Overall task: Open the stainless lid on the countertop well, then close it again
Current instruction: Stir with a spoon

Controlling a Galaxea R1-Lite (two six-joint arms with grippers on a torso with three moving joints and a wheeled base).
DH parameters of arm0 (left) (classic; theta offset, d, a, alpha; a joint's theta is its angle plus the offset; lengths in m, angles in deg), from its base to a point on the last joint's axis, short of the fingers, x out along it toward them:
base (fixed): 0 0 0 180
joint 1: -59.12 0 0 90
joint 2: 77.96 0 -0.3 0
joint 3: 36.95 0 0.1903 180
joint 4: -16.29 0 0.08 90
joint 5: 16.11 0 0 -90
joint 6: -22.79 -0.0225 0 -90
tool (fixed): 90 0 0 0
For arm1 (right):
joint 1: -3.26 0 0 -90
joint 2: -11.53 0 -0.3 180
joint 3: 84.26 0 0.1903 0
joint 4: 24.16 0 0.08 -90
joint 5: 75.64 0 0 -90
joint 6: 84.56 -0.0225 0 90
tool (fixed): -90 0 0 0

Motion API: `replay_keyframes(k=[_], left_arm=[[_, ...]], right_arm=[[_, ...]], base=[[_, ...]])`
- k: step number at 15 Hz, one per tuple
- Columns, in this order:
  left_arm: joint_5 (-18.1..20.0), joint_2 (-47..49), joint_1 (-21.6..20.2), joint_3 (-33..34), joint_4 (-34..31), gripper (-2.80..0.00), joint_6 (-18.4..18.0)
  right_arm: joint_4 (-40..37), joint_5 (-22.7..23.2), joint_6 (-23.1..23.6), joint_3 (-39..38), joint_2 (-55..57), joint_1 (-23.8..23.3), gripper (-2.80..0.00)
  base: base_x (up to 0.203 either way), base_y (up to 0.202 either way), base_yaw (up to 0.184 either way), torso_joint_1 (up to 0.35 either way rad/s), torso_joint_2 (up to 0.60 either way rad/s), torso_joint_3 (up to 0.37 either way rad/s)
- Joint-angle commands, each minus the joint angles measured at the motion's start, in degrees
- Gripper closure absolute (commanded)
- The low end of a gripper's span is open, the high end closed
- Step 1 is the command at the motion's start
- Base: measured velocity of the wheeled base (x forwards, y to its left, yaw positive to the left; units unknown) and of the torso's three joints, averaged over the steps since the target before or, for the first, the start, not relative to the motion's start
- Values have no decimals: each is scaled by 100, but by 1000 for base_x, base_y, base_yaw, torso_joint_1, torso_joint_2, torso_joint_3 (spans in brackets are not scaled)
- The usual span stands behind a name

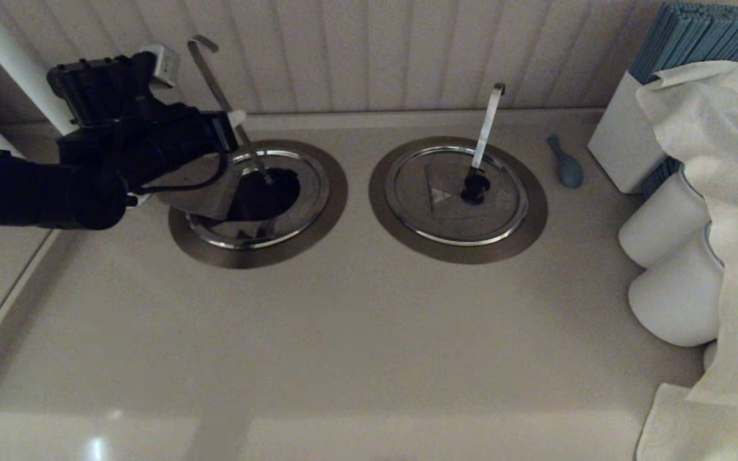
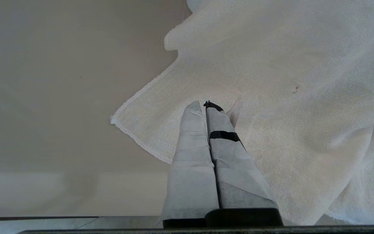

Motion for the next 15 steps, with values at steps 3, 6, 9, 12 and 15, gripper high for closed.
replay_keyframes(k=[3, 6, 9, 12, 15], left_arm=[[106, -36, 22, 58, -67, 0, 59], [470, -185, 14, 119, -378, 0, 112], [516, -247, 14, 111, -431, 0, 287], [715, -321, 14, 138, -575, 0, 349], [1032, -370, -30, 137, -765, 0, 463]], right_arm=[[8, 4, 2, -1, -2, 0, 0], [9, 4, 2, -1, -2, 9, 0], [0, 4, 2, -1, 2, 3, 0], [0, 1, 2, -1, -2, 0, 0], [0, 4, 2, -1, -2, 0, 0]], base=[[0, 0, 0, 0, 0, 0], [0, 0, 0, 0, 0, 0], [0, 0, 0, 0, 0, 0], [0, 0, 0, 0, 0, 0], [0, 0, 0, 0, 0, 0]])
